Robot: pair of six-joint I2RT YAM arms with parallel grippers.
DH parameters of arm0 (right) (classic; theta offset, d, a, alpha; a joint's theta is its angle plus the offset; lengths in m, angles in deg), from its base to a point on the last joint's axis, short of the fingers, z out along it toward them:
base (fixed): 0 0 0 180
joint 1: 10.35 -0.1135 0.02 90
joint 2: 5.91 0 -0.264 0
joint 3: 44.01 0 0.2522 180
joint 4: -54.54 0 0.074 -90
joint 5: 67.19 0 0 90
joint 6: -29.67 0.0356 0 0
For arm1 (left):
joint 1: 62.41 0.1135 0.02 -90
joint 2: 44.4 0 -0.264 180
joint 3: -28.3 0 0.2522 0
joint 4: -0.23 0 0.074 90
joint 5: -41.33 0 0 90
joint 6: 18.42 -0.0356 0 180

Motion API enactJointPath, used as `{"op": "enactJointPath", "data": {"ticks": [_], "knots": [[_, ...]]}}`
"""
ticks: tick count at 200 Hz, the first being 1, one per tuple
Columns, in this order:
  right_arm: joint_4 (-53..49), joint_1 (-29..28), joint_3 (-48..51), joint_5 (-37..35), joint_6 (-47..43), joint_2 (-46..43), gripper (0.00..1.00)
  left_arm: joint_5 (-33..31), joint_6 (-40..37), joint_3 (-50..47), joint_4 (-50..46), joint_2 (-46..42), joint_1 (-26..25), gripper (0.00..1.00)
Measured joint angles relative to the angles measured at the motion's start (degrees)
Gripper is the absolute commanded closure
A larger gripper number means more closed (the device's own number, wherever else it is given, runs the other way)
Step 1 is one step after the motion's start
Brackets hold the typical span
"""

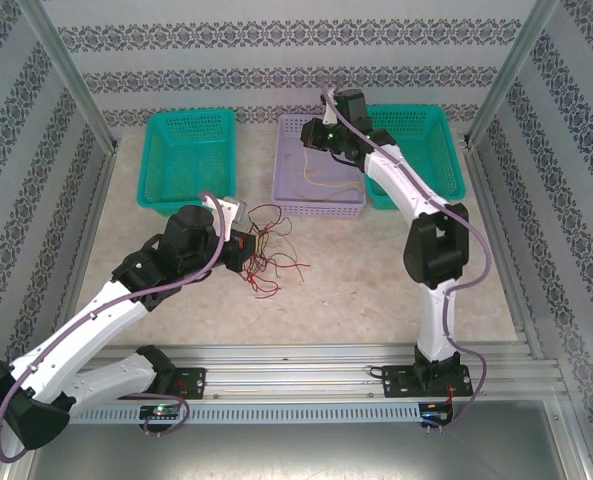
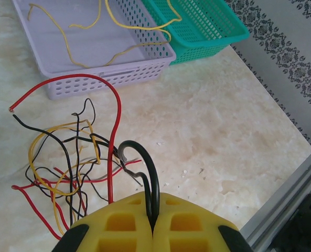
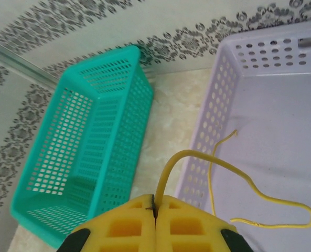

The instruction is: Untangle the cables

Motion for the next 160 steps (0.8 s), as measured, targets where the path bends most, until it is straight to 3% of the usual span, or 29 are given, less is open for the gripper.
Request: {"op": "enactJointPath", "data": {"ticks": [43,58,134,160], "knots": [[-4.2,0.0,-7.0,-0.8,-1.4,6.6,1.0,0.5,0.0,-0.1,1.4,0.0,0.0,1.0],[-5.5,0.0,-9.6,-1.1,-1.7,7.9,0.89,0.5,0.0,-0.1,1.4,0.0,0.0,1.0],[-7.6,0.0,-12.5,-2.8,-3.8,8.7,0.56,0.7,0.0,-0.2,1.6,-0.2,0.0,1.0],[-5.7,-0.1,-3.7,-2.3,-3.2,1.6,0.47,0.7,0.0,-0.4,1.8,-0.3,0.0,1.0]]}}
